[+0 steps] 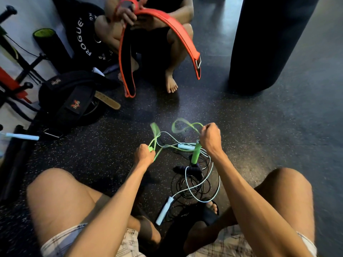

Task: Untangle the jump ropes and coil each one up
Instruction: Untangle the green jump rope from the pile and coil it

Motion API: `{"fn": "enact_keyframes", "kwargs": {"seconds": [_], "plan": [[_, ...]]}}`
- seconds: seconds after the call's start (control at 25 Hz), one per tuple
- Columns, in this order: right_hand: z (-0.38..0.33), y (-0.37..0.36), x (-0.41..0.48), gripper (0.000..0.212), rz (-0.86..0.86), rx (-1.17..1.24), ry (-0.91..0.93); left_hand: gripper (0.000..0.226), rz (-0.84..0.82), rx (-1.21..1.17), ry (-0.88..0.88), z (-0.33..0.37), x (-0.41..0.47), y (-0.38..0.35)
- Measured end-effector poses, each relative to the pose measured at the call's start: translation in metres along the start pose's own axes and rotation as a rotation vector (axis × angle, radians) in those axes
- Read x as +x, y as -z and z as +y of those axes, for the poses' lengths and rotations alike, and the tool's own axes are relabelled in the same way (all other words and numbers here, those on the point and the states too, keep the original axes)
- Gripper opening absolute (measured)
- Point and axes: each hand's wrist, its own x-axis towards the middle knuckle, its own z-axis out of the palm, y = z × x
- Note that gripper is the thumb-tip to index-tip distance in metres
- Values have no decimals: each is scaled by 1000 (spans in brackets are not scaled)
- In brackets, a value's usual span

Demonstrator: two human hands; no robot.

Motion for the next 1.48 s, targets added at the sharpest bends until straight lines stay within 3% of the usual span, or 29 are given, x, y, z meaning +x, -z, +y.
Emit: {"fn": "enact_keyframes", "kwargs": {"seconds": [0.08, 0.36, 0.52, 0.68, 0.8, 0.96, 1.04, 1.24, 1.36, 1.48], "plan": [[-2, 10, 3, 27, 52, -45, -11, 28, 20, -54, 76, -12, 4, 4], [17, -2, 9, 30, -6, 214, -257, 46, -123, -566, 97, -6, 1, 8], [27, -9, -2, 30, -178, 166, -329, 42, -218, -628, 10, 11, 1, 20], [-6, -23, -28, 18, -424, 425, -230, 43, -370, -595, -156, 35, -8, 33], [-24, -33, -44, 23, -651, 519, -147, 42, -427, -527, -230, 51, -15, 44], [-25, -28, -37, 21, -582, 356, 82, 43, -490, -493, -264, 52, -18, 61], [-25, -24, -30, 23, -517, 281, 111, 46, -513, -519, -249, 52, -19, 63], [4, -23, -12, 34, -104, 15, -153, 41, -513, -637, -208, 50, -16, 69], [32, -16, -8, 32, -115, -98, -305, 38, -530, -836, -187, 46, -11, 75], [34, -18, -11, 36, -141, -129, -206, 37, -573, -920, -199, 48, -9, 80]]}}
